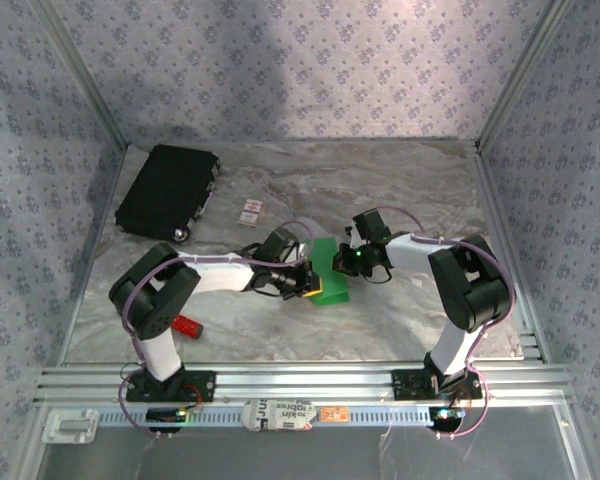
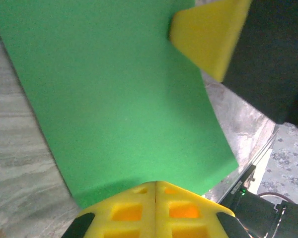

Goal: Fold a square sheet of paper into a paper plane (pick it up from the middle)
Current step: First fold the square sheet of paper in half at the center of the table.

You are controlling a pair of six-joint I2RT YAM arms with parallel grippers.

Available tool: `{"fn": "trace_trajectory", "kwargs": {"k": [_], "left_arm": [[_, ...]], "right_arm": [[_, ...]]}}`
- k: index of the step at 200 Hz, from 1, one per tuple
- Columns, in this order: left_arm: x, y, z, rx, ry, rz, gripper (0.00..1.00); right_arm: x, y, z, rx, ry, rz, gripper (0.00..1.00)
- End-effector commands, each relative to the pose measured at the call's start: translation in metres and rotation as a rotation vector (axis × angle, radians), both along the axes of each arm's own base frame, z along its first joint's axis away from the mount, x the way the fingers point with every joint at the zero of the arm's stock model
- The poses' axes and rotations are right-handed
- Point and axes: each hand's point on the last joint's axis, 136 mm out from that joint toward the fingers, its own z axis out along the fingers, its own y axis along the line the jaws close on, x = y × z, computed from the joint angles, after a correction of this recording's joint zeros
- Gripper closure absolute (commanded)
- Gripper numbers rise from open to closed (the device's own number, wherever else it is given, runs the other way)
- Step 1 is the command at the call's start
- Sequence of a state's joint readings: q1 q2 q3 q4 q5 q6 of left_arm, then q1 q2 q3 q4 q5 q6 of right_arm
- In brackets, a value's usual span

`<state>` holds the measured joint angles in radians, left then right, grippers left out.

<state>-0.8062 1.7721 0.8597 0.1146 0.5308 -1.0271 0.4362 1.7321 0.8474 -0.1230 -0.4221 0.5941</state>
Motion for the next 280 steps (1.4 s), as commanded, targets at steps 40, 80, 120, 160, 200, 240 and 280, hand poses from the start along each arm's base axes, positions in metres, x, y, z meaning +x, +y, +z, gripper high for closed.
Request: {"fn": "trace_trajectory", "kwargs": {"k": [40,80,120,160,200,240,280], "left_arm": [[-0.028,0.01,-0.039,0.102,0.059,-0.054,0.99],[-0.045,0.022,-0.045,0.164,0.042,-0.102,0.98],[-0.054,0.025,-0.051,0.146,0.047,-0.098,0.96],[-0.067,0.026,-0.053,0.133,0.046,-0.114,0.96],[-0.076,0.033,-0.055,0.119,0.046,-0.11,0.96],[-0.068,0.02,-0.017,0.028,-0.012,-0.124,0.95],[-0.029,0.023,0.04,-0.077,-0.122,-0.03,0.94]], "right_arm": [[-0.03,-0.044,-0.046,-0.206,0.136,-0.063,1.0],[-0.03,-0.045,-0.047,-0.21,0.137,-0.065,1.0],[-0.03,-0.045,-0.047,-0.21,0.136,-0.064,1.0],[-0.03,-0.046,-0.047,-0.21,0.135,-0.065,1.0],[-0.03,-0.045,-0.046,-0.205,0.136,-0.062,1.0],[-0.028,-0.037,-0.04,-0.141,0.134,-0.066,1.0],[-0.007,-0.018,-0.001,-0.005,0.061,-0.082,1.0]]}}
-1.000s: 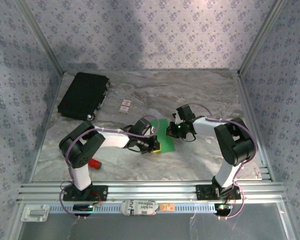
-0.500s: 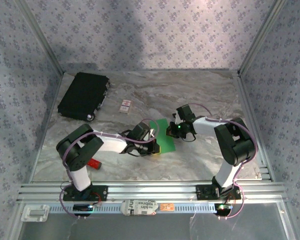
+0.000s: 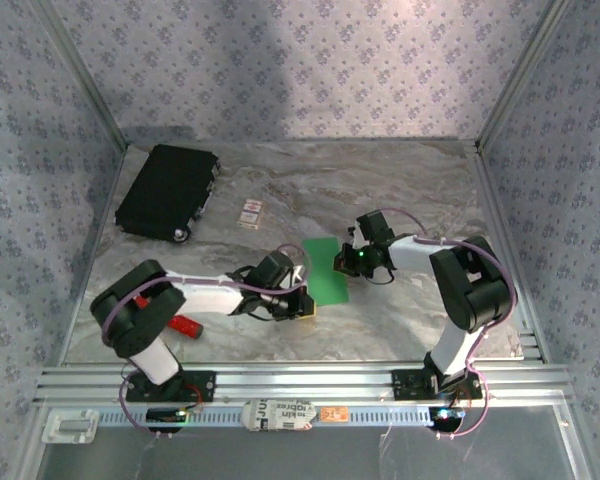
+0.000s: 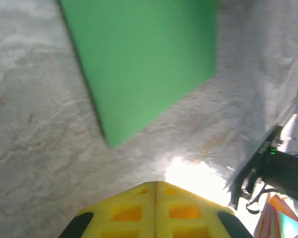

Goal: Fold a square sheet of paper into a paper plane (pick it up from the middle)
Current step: First fold the square sheet of paper in half at the center of the table.

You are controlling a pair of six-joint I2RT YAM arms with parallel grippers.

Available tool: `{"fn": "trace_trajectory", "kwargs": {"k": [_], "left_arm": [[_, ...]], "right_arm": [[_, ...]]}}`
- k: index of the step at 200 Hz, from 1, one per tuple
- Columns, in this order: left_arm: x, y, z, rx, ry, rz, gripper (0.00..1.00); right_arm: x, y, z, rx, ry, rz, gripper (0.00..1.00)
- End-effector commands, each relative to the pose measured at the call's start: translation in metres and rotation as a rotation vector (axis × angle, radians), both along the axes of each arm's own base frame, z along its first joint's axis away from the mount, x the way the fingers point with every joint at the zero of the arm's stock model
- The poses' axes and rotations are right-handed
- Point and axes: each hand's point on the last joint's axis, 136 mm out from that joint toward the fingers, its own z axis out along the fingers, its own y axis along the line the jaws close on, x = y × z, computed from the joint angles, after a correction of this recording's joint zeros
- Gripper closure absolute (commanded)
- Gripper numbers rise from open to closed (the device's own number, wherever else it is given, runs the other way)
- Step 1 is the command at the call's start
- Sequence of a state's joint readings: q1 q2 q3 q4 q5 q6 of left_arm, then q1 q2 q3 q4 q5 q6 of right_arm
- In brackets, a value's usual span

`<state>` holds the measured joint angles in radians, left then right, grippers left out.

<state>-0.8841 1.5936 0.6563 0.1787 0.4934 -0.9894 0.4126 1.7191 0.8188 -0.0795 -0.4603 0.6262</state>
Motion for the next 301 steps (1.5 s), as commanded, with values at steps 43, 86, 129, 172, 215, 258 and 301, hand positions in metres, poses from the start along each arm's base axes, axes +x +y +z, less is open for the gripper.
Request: {"fn": "trace_trajectory", "kwargs": {"k": [43,86,129,172,215,258,301], "left_arm": [[0.072,0.019,0.053,-0.12,-0.071,0.165,0.93],[0.106,-0.001,0.061,-0.14,-0.087,0.148,0.92],[0.142,-0.009,0.039,-0.123,-0.061,0.147,0.92],[0.171,-0.019,0.026,-0.136,-0.035,0.114,0.91],[0.19,-0.03,0.009,-0.097,-0.025,0.086,0.9],[0.19,-0.02,-0.023,-0.03,0.02,0.098,0.89],[0.175,-0.007,-0.047,0.019,0.056,0.108,0.9]], "right_arm": [[0.003,-0.011,0.043,-0.001,-0.035,-0.041,1.0],[-0.01,-0.027,0.054,-0.013,-0.042,-0.068,0.96],[-0.033,-0.036,0.05,0.011,-0.021,-0.112,0.9],[-0.05,-0.038,0.035,0.011,0.03,-0.123,0.89],[-0.058,-0.036,0.026,0.009,0.06,-0.121,0.87],[-0.069,-0.032,0.019,0.018,0.102,-0.102,0.82],[-0.082,-0.031,0.012,0.031,0.14,-0.106,0.74]]}}
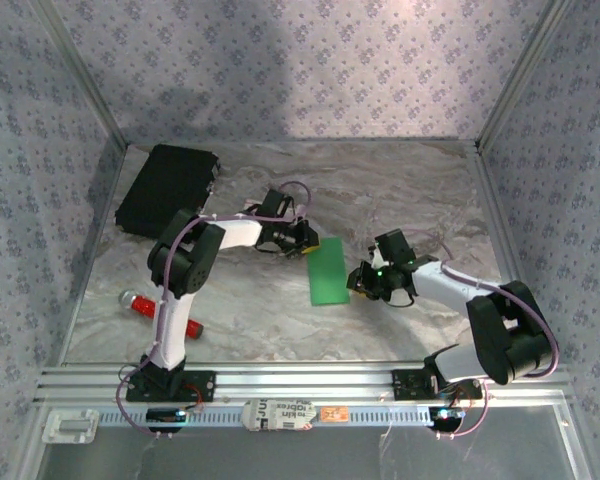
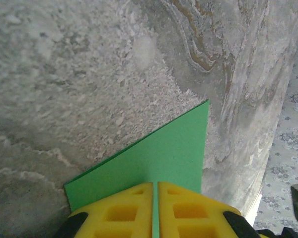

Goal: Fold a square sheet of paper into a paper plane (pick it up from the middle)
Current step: First fold the square sheet of paper in half at the center of the table.

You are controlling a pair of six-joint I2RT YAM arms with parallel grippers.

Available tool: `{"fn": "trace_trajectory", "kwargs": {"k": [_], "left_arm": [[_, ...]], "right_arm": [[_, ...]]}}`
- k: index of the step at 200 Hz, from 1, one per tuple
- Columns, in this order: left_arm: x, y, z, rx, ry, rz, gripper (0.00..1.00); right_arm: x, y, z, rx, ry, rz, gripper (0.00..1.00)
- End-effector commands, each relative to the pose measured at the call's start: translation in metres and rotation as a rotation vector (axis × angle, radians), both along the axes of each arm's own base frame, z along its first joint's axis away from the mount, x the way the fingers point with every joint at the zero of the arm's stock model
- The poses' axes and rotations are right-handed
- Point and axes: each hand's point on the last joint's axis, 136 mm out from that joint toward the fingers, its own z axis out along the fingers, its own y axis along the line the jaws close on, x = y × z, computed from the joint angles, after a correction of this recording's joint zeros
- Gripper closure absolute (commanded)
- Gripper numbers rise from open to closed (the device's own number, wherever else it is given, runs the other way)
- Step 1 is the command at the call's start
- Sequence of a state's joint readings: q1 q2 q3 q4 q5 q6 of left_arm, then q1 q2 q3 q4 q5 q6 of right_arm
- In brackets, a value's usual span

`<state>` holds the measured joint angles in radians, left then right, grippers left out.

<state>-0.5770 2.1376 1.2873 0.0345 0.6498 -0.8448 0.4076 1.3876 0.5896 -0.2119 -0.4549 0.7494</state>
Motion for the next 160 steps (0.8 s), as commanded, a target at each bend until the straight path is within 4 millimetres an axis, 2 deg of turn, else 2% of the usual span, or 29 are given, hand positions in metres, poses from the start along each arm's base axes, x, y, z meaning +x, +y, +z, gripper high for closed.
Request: {"fn": "trace_trajectory", "kwargs": {"k": [1,47,160], "left_arm": [[-0.016,0.015,-0.027,0.062,0.049,-0.007,0.9],[-0.026,0.022,-0.04,0.074,0.075,0.0,0.9],[-0.025,0.02,-0.038,0.071,0.075,-0.008,0.9]], "right_arm": [[-0.011,0.003,-0.004,0.025,0.043,-0.001,0.73],[-0.017,0.006,-0.006,0.032,0.062,0.002,0.64],[-0.012,0.014,-0.011,0.057,0.077,-0.01,0.61]]}}
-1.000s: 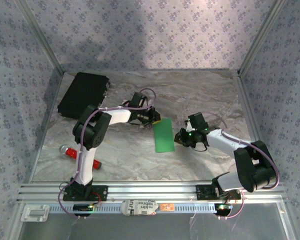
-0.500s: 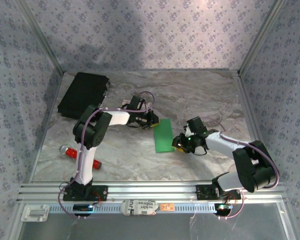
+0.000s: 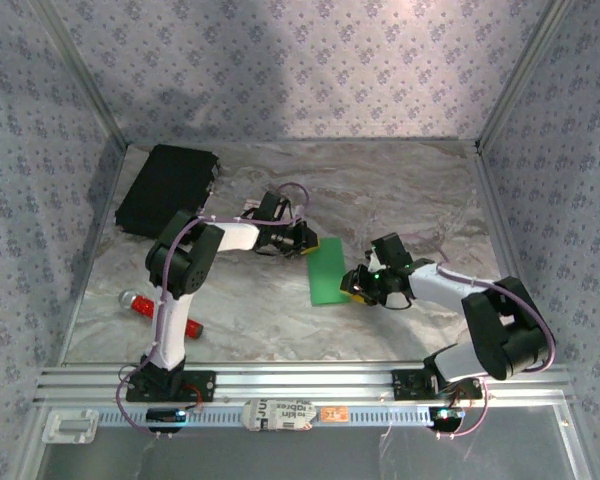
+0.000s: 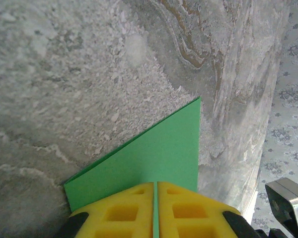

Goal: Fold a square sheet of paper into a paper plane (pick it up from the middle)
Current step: First fold the square sheet of paper in half at the center of the table, then fold the triangle a second time at the center of the table.

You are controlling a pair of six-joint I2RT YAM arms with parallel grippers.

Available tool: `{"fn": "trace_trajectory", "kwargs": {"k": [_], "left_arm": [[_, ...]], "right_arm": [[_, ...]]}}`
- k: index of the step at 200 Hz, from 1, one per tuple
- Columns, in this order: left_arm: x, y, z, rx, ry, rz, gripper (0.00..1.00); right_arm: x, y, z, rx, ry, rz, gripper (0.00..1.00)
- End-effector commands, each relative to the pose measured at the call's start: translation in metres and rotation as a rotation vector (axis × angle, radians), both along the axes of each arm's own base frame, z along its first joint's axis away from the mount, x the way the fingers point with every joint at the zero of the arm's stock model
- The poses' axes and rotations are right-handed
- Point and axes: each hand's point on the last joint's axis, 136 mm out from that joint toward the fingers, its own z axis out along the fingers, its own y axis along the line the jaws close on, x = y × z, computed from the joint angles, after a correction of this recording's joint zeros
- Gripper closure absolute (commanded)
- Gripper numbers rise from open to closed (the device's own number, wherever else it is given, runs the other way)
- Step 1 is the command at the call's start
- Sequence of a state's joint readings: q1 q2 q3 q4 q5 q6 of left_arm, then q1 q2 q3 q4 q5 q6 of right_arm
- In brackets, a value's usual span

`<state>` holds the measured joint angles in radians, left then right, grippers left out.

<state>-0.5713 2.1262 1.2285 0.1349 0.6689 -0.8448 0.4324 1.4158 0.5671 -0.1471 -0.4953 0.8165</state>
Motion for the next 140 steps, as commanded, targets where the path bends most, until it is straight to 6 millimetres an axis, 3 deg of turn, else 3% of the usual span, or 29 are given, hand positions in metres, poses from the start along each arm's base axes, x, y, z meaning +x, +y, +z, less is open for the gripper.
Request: {"fn": "trace_trajectory", "kwargs": {"k": [1,42,92,140], "left_arm": [[-0.023,0.019,-0.039,0.112,0.112,-0.001,0.9],[-0.023,0.019,-0.04,0.111,0.117,-0.001,0.9],[-0.023,0.017,-0.039,0.103,0.117,-0.008,0.9],[-0.022,0.014,-0.038,0.09,0.12,-0.017,0.9]], "right_arm": [[-0.006,0.001,-0.006,0.005,0.037,0.0,0.61],[-0.007,0.004,-0.01,0.019,0.046,-0.007,0.6],[0.006,0.015,0.005,0.098,-0.015,0.0,0.66],[0.02,0.019,0.014,0.157,-0.054,0.008,0.65]]}}
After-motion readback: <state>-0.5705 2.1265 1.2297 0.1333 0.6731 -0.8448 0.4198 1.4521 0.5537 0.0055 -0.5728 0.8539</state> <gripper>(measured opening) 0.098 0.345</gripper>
